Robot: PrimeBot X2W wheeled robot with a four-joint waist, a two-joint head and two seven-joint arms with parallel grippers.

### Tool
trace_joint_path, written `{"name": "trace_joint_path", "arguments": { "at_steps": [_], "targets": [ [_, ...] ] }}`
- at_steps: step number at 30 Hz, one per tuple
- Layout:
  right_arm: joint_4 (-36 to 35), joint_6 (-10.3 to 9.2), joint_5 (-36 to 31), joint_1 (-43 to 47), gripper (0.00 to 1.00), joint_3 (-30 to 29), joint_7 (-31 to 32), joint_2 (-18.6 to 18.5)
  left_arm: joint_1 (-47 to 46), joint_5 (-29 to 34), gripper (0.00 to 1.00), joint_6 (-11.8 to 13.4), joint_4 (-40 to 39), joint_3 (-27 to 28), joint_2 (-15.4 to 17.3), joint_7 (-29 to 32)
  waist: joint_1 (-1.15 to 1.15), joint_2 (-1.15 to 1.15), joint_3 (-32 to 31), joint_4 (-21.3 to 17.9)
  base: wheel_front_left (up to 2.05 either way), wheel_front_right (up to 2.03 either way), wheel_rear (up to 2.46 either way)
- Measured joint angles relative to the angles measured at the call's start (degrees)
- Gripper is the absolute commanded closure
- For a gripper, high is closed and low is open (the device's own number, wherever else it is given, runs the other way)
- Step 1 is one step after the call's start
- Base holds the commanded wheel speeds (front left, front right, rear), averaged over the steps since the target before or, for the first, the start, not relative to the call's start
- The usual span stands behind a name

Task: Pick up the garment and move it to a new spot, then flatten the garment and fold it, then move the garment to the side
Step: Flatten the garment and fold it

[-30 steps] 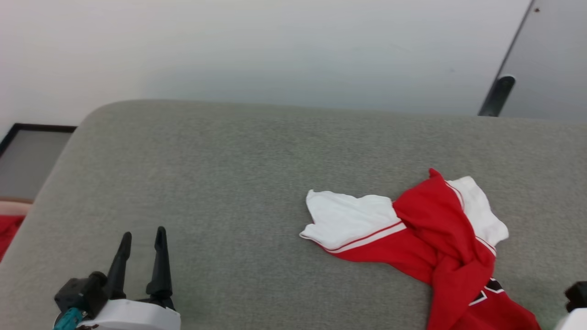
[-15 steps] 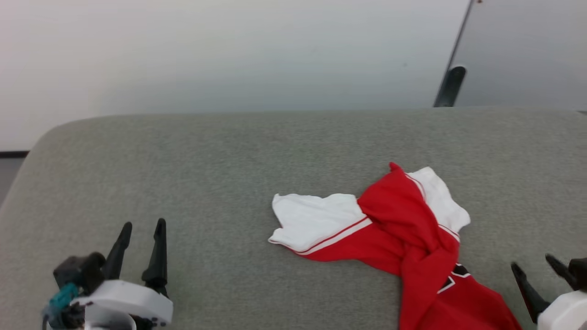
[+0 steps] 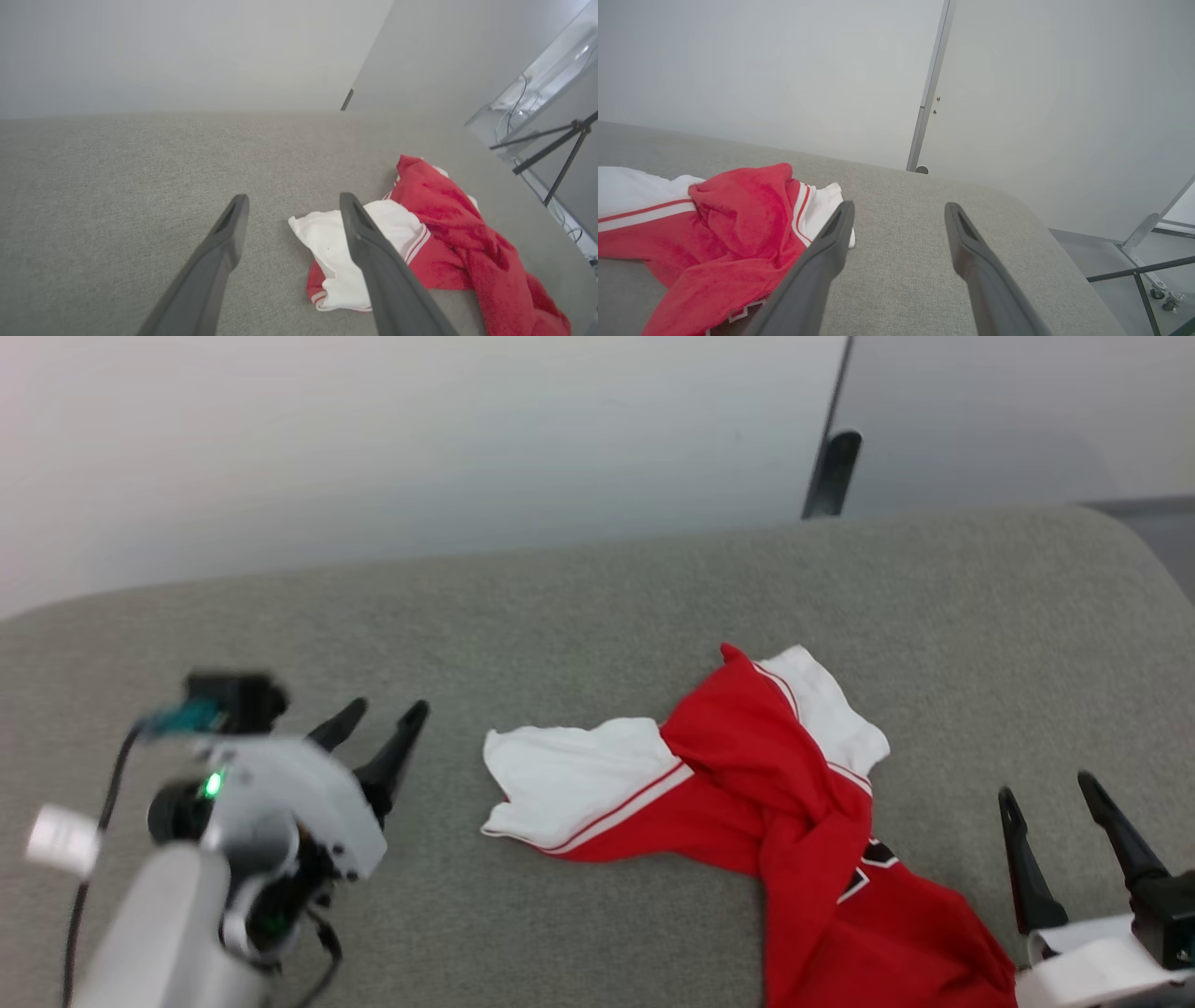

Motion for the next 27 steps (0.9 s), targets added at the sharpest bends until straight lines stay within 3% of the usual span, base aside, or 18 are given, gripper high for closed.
{"name": "trace_joint_path", "arguments": {
  "at_steps": [3, 7, 12, 17, 27],
  "targets": [
    [-0.44, 0.0, -0.57, -1.03, 0.0, -0.38, -0.22, 1.27, -5.37, -0.73, 0.0, -0.08, 2.15, -3.34, 2.48, 9.42, 0.0, 0.0, 1.45, -0.92, 0.0, 0.0, 0.0],
    [-1.82, 0.0, -0.8, -2.86, 0.0, -0.44, -0.26, 2.4, -12.84, -2.86, 0.0, -0.07, 5.92, -6.7, 2.63, 21.84, 0.0, 0.0, 3.63, -2.24, 0.0, 0.0, 0.0],
    [-2.11, 0.0, -0.43, -4.3, 0.0, 0.56, -0.26, 3.11, -20.34, -2.12, 0.0, 2.48, 11.78, -9.26, 4.11, 32.86, 0.0, 0.0, 6.72, -4.01, 0.0, 0.0, 0.0],
    [-1.98, 0.0, -0.3, -5.42, 0.0, 0.9, -0.26, 3.9, -24.34, -1.01, 0.0, 4.47, 17.12, -10.78, 4.49, 38.46, 0.0, 0.0, 9.64, -6.11, 0.0, 0.0, 0.0],
    [-1.8, 0.0, -0.27, -6.49, 0.0, 0.22, -0.26, 4.24, -28.7, -0.54, 0.0, 7.58, 25.08, -11.91, 2.85, 42.19, 0.0, 0.0, 13.73, -8.72, 0.0, 0.0, 0.0]
  ]
}}
